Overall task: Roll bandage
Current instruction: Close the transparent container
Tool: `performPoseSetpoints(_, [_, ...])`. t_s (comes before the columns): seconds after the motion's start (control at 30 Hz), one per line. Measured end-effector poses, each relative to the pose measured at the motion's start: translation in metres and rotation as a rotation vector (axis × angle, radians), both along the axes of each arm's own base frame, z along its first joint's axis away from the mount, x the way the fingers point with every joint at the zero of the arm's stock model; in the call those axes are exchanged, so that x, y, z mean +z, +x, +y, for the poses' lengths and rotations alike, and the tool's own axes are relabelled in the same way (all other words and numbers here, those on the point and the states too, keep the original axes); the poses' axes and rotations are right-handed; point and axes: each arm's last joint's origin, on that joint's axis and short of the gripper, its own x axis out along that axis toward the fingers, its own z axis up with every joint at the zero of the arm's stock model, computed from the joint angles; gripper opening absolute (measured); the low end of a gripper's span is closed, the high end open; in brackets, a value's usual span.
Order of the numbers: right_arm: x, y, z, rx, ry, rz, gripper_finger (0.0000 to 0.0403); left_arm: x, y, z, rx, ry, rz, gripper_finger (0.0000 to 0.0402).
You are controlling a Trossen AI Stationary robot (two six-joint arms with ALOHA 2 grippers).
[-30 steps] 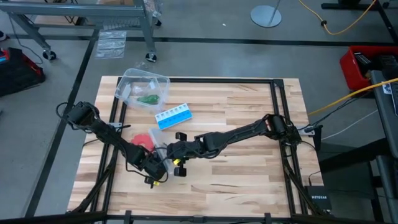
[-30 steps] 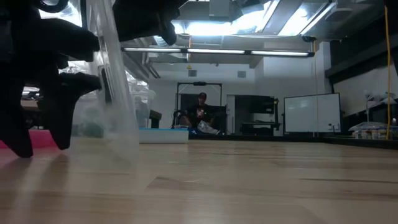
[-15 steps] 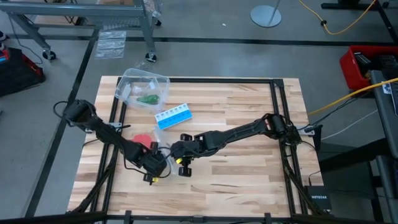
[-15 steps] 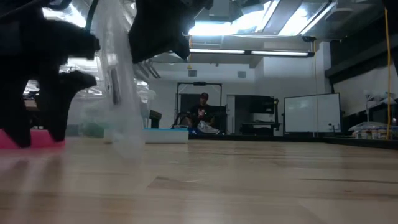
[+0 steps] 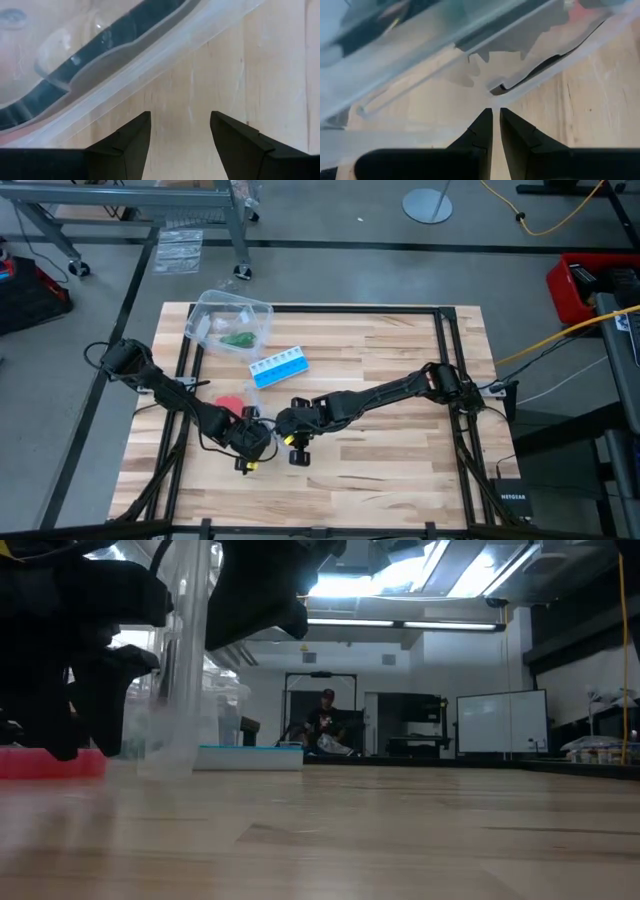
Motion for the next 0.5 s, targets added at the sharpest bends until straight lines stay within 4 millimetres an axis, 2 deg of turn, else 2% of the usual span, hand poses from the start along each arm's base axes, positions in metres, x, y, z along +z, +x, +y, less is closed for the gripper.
performPoseSetpoints(0.17, [-0.001,-0.001,0.000,-0.002,-0.006,0.015,0.0040,0.004,-0.001,-0.004,-0.011,-0.012,-0.033,0.0192])
performPoseSetpoints(0.3, [-0.002,-0.001,-0.001,-0.005,-0.011,0.020,0.0040,0.014,-0.004,-0.012,-0.026,-0.012,-0.121,0.0162])
performPoseSetpoints(0.5, [-0.002,-0.001,0.000,-0.004,-0.009,0.012,0.0040,0.017,-0.010,-0.018,0.001,-0.008,-0.148,0.0117])
